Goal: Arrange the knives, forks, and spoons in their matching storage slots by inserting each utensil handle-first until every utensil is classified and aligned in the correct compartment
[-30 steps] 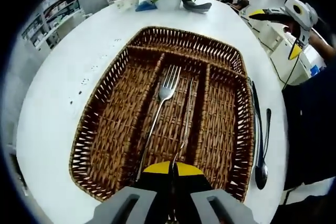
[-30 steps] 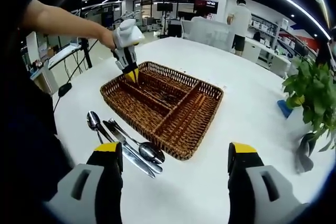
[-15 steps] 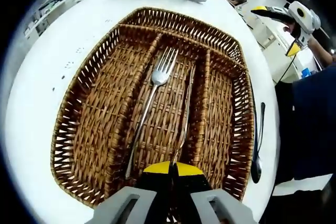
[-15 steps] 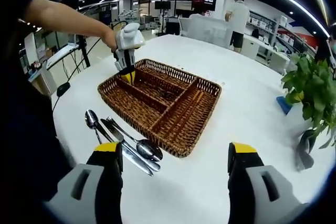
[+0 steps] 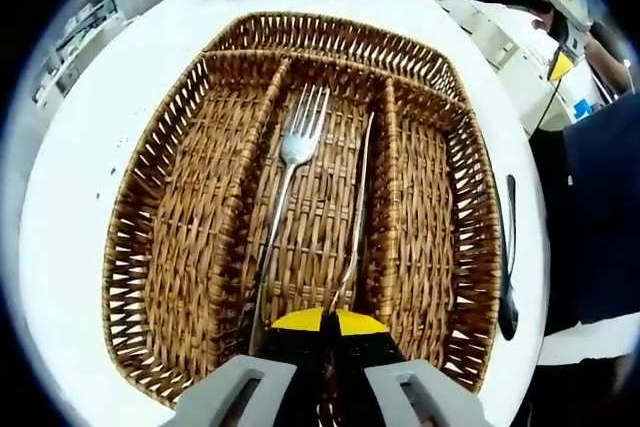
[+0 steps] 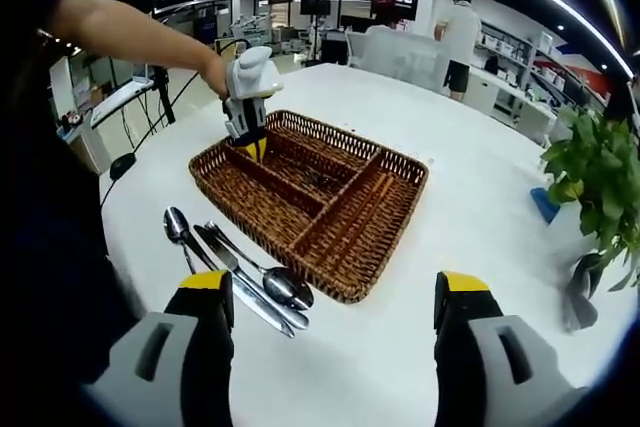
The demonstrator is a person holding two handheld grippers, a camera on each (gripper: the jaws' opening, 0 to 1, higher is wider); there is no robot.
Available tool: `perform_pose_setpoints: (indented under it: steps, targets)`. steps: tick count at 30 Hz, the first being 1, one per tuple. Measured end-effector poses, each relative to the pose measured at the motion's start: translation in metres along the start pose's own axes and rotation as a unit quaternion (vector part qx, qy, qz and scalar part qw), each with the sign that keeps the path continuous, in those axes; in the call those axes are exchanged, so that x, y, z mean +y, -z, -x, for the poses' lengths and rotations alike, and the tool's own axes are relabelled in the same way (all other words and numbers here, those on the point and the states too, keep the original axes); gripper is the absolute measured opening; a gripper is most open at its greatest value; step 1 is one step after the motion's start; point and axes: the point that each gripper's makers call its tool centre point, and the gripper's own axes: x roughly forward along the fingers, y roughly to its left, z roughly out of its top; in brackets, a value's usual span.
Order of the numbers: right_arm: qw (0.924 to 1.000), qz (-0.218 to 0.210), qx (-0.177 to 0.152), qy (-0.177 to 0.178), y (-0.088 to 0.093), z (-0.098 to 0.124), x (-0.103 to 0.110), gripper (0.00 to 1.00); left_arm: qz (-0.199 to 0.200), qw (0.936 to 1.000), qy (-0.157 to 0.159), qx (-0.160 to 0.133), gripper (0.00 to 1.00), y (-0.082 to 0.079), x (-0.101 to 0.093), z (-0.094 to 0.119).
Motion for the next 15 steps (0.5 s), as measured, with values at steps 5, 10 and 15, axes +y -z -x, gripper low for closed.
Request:
perform_pose_setpoints:
  steps: [5,10,15]
  targets:
    - [1.0000,-0.002,-0.003,0.002,-0.0011,0.0002,-0.0016,0.84,0.006,0.9998,-0.018,-0.001,0.07,0.0017,0.0053,-0.0009]
    - [1.0000,-0.005,-0.002,0.002,0.0017,0.0000,-0.0035,0.84,0.008,0.9993,-0.035,-0.003,0.13,0.0010,0.0102,0.0022]
    - [1.0000,-0.005,-0.003,-0.001,0.0005,-0.0035,-0.0045,0.84,0.013,0.9990,-0.041,-0.010,0.14,0.0011,0.0116,0.0048]
